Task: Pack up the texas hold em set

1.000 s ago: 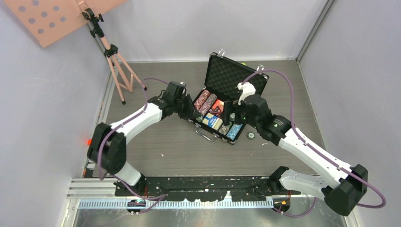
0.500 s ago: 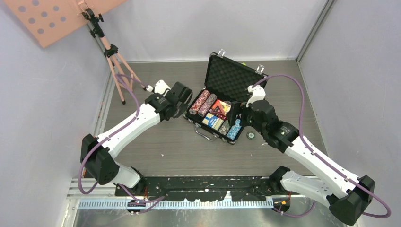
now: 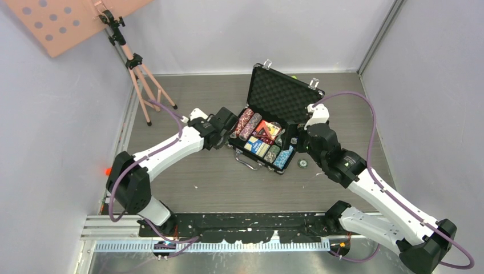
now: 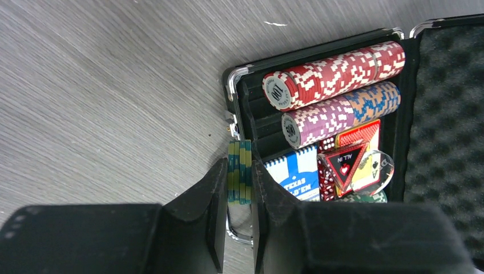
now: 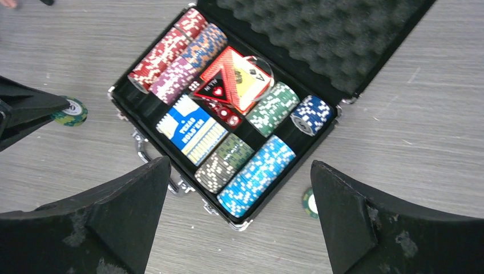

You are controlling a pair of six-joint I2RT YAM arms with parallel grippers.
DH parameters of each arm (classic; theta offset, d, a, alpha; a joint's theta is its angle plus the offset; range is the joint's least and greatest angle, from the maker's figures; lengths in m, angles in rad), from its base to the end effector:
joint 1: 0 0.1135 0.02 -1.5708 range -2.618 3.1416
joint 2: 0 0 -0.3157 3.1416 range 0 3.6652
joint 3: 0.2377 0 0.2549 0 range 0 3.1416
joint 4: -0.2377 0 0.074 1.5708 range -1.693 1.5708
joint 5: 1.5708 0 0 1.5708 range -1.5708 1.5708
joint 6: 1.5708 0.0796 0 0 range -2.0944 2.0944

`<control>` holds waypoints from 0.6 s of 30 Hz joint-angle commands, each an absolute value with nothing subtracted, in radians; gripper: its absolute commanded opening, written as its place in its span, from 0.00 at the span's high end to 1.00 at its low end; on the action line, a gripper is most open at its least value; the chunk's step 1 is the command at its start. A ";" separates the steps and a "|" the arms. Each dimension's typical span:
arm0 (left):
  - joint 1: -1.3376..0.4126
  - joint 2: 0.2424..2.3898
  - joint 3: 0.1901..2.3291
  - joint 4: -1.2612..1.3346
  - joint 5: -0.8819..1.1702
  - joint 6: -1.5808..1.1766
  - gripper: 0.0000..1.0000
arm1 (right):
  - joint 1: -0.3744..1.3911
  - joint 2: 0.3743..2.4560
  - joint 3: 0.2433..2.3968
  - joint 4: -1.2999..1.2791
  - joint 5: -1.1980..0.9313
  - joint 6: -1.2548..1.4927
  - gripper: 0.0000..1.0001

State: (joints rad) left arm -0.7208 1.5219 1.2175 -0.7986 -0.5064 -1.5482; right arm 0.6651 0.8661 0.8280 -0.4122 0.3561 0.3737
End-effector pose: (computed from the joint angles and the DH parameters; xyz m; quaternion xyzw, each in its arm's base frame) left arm 0.2686 -0.1846 0.2837 -0.4317 0.8390 -0.1004 0.3157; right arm 0.1738 0.1010 0.3399 -0.0279 0.8386 0.1293 0.5285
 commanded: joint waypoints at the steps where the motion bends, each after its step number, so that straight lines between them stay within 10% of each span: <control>1: -0.746 1.558 1.233 -0.714 -0.568 -1.648 1.00 | 0.658 0.859 0.864 -0.453 0.422 0.386 0.00; 18: -0.767 1.748 1.333 -0.651 -0.502 -1.662 1.00 | 0.654 0.848 0.874 -0.460 0.408 0.380 0.01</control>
State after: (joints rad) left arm -0.7647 1.7130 1.2770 -0.6949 -0.4995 -1.6428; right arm 0.6590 0.8570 0.8284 -0.4728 0.3916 0.3771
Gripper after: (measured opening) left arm 0.194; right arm 0.995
